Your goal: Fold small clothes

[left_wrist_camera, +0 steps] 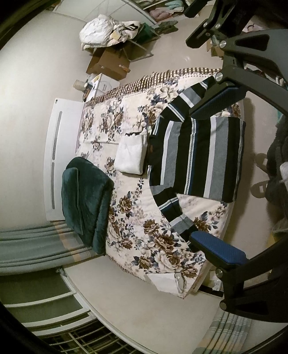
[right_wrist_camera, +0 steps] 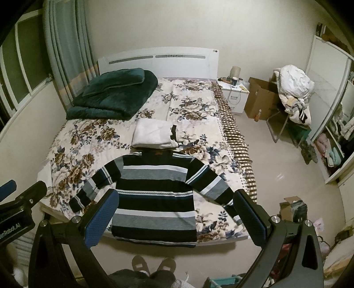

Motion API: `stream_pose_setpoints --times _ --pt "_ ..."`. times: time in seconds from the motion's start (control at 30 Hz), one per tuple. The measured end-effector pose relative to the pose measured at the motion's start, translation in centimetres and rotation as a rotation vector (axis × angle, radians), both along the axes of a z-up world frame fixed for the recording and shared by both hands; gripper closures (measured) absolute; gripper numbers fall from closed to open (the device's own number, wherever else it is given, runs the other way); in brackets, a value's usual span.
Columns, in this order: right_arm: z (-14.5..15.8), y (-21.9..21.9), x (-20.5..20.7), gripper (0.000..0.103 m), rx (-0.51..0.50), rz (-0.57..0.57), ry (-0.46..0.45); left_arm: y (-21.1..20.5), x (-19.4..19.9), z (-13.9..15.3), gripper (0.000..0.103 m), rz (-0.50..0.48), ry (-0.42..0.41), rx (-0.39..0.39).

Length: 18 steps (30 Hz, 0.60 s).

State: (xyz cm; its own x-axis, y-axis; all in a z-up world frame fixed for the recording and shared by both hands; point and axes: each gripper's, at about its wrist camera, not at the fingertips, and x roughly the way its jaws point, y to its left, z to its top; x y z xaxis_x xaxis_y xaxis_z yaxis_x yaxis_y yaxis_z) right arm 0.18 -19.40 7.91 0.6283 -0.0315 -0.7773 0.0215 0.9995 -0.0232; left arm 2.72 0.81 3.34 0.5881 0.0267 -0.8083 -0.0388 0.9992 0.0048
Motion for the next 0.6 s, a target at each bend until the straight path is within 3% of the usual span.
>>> stream_pose_setpoints --times 0.27,0.4,0.6 --pt "-6.7 -3.8 6.1 0.0 0.084 -0.071 0.076 -1.2 6.1 -6.1 0.0 0.022 -0.041 0.073" --pt "-14.5 -7.0 10.7 0.0 0.156 -0.178 0.185 -1.4 10.5 -11.1 0.0 0.008 -0.047 0.098" --pt "-29.6 -14.2 15.6 0.0 0.221 -0.469 0.356 -3.4 19.5 -22.8 0.0 -0.102 0.065 0.132"
